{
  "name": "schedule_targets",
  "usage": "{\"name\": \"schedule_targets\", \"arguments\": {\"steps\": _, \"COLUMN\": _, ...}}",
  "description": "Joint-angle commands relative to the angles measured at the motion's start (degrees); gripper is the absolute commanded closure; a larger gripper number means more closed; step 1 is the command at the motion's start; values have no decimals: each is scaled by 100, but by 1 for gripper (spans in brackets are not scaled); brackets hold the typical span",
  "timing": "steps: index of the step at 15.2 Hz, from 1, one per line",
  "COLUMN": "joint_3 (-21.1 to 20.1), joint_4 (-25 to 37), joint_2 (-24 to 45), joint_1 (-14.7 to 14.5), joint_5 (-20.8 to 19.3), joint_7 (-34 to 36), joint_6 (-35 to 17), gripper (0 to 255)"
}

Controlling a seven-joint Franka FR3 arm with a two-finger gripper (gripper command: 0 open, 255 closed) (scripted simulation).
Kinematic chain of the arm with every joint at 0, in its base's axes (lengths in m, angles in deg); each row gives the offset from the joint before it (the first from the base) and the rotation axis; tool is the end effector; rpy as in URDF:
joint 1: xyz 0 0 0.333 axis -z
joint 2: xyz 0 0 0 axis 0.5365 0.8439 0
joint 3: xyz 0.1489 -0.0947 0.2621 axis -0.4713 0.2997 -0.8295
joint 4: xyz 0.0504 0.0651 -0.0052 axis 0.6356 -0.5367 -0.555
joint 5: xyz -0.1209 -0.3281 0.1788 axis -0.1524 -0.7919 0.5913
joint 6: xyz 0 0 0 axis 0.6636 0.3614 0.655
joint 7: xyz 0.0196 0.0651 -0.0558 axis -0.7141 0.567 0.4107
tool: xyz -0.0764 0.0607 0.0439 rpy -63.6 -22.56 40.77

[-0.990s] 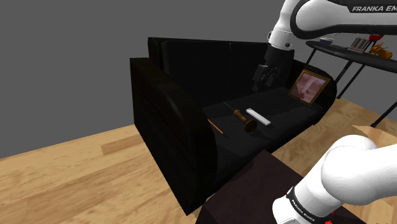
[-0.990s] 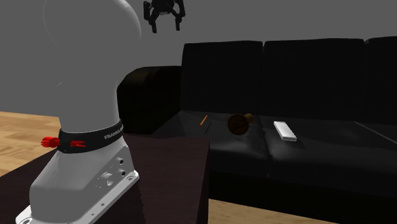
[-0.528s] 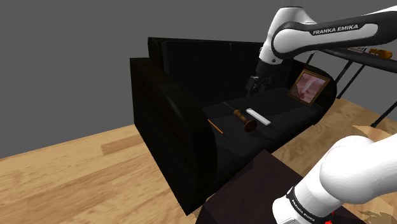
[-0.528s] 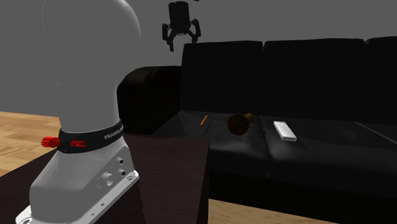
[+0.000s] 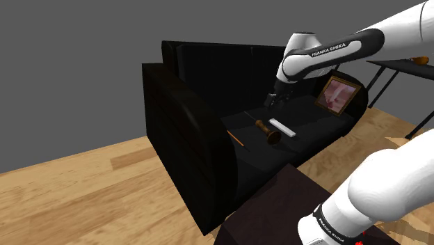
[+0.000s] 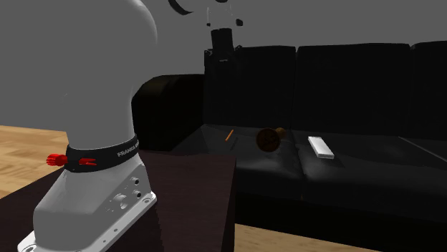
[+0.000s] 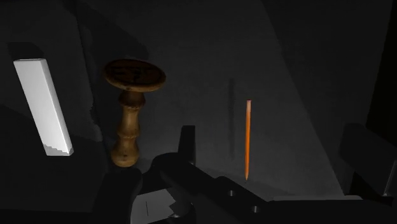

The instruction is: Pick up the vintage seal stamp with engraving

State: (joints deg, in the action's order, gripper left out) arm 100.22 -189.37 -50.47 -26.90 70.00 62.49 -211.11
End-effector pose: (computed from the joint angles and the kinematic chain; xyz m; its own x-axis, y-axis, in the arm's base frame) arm 0.4124 -0.1769 0.4061 0.9900 -0.1388 0.0264 -0.1408 -0.9852 0.0975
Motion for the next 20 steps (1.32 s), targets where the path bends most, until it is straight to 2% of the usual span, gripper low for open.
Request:
{"name": "schedule_targets", "arguments": {"steps": 1, "joint_3": 137, "joint_4": 92, "joint_2": 420, "joint_1": 45, "joint_5": 16, "joint_7": -109, "joint_6": -348, "gripper": 0}}
{"name": "schedule_targets", "arguments": {"steps": 6, "joint_3": 407, "joint_4": 495, "joint_2": 1501, "joint_1": 153, "joint_5": 247, "joint_7": -451, "joint_6": -1042, "gripper": 0}}
{"name": "schedule_targets", "arguments": {"steps": 11, "joint_3": 520, "joint_4": 1067, "joint_2": 2621, "joint_1": 361, "joint_5": 693, "joint_7": -889, "joint_6": -1581, "gripper": 0}}
{"name": "schedule_targets", "arguments": {"steps": 20, "joint_3": 314, "joint_4": 2526, "joint_2": 4585, "joint_1": 1080, "joint_5": 1464, "joint_7": -1542, "joint_6": -2072, "gripper": 0}}
